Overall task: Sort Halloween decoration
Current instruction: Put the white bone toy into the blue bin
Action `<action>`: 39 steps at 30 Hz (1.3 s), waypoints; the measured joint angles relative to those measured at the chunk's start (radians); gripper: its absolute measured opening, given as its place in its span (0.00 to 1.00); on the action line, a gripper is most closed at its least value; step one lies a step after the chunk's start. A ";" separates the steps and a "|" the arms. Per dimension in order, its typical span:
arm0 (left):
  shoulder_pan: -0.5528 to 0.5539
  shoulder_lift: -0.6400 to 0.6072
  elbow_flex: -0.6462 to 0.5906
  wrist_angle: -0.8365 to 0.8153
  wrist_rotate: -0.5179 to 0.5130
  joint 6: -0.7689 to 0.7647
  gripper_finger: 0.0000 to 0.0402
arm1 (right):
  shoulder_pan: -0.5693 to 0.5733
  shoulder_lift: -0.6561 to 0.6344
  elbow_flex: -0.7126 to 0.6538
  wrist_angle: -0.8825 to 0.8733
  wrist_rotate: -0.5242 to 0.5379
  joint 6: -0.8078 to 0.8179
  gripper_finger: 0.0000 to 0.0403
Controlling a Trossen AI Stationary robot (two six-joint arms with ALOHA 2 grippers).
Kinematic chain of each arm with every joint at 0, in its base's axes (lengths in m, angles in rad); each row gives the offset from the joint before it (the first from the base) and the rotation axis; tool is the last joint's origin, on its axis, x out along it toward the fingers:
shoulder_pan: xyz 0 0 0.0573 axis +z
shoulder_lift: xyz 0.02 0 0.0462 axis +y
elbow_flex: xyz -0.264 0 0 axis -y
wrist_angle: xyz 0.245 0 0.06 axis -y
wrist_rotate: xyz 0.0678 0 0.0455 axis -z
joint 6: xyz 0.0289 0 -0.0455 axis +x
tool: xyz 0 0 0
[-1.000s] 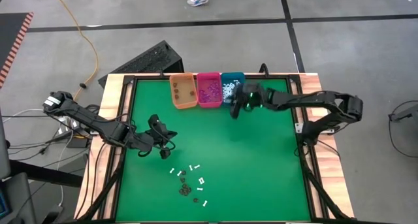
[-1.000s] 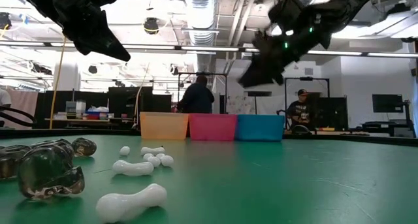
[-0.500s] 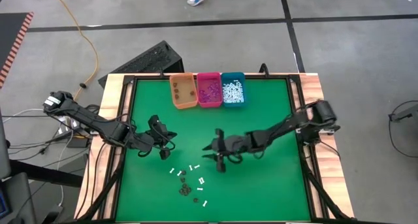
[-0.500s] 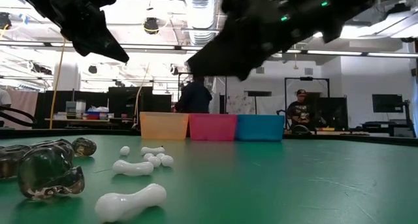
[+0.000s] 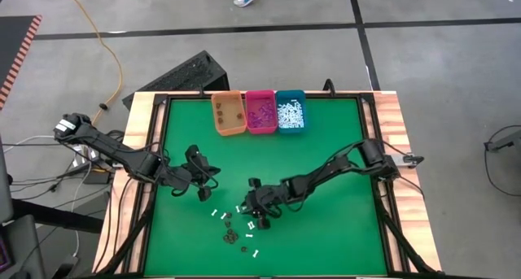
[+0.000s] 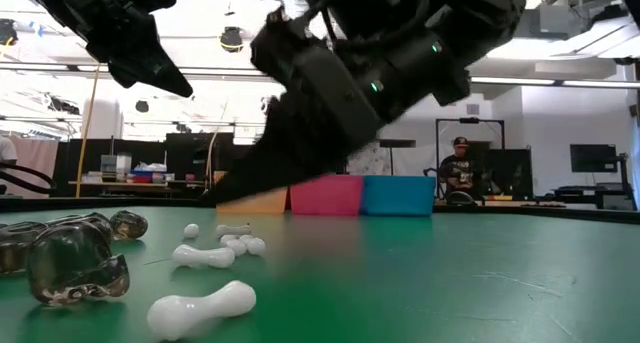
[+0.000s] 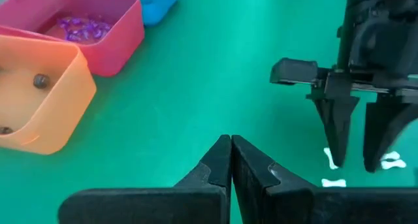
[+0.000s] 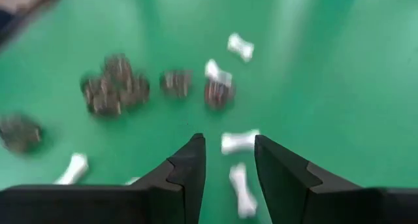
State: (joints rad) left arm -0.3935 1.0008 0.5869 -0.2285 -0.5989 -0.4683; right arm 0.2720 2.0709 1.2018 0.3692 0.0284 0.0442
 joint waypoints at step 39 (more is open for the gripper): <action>0.000 0.000 0.000 -0.025 -0.009 0.003 0.00 | -0.178 -0.179 -0.003 -0.328 0.063 -0.100 0.05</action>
State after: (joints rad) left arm -0.3939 1.0008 0.5869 -0.2531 -0.6079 -0.4651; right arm 0.0943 1.8920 1.1988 0.0415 0.0912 -0.0555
